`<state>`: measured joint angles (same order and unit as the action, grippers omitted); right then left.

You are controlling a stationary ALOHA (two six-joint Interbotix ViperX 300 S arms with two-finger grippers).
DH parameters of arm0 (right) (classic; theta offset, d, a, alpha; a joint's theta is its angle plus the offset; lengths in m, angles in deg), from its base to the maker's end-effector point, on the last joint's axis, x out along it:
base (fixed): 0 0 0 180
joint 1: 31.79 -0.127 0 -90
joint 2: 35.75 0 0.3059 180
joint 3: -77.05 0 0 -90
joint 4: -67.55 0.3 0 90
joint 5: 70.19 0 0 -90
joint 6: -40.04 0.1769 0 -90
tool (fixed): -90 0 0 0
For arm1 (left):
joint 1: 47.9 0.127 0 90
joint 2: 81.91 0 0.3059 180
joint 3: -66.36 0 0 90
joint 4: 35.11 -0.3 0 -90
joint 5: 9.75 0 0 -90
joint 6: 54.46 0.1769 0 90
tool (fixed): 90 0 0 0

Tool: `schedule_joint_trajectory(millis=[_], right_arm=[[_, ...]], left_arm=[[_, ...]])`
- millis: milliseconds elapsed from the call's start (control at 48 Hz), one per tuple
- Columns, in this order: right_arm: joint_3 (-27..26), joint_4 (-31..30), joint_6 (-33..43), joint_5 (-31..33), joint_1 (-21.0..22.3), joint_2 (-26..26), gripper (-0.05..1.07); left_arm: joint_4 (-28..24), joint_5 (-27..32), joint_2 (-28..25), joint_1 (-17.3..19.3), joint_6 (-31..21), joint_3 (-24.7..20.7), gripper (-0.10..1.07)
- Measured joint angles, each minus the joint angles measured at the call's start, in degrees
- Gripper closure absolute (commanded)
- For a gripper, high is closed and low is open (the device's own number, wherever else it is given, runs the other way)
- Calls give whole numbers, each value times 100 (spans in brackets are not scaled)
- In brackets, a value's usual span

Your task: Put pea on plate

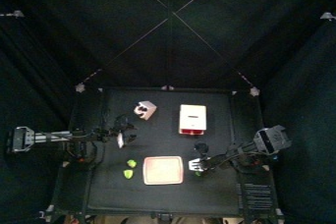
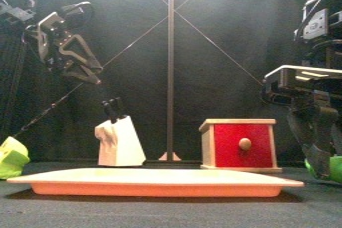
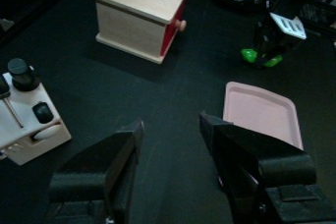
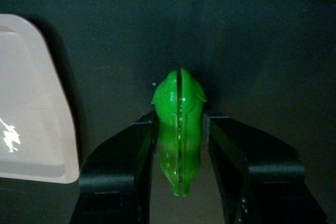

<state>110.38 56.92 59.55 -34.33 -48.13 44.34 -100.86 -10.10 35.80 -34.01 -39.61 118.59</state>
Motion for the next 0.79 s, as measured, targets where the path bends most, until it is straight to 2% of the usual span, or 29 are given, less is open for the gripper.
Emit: schedule_joint_trajectory(millis=[271, 542, 792], right_arm=[[-185, -167, 0, -9, 0, 0, 48], [-624, -554, 9, -35, 105, -9, 48], [-1160, -1125, 26, -712, 255, -413, 48]], left_arm=[[0, 0, 0, 9, 0, 0, 12], [0, 0, 0, 26, -9, 26, 12], [0, 9, 0, 26, 0, 35, 12]])
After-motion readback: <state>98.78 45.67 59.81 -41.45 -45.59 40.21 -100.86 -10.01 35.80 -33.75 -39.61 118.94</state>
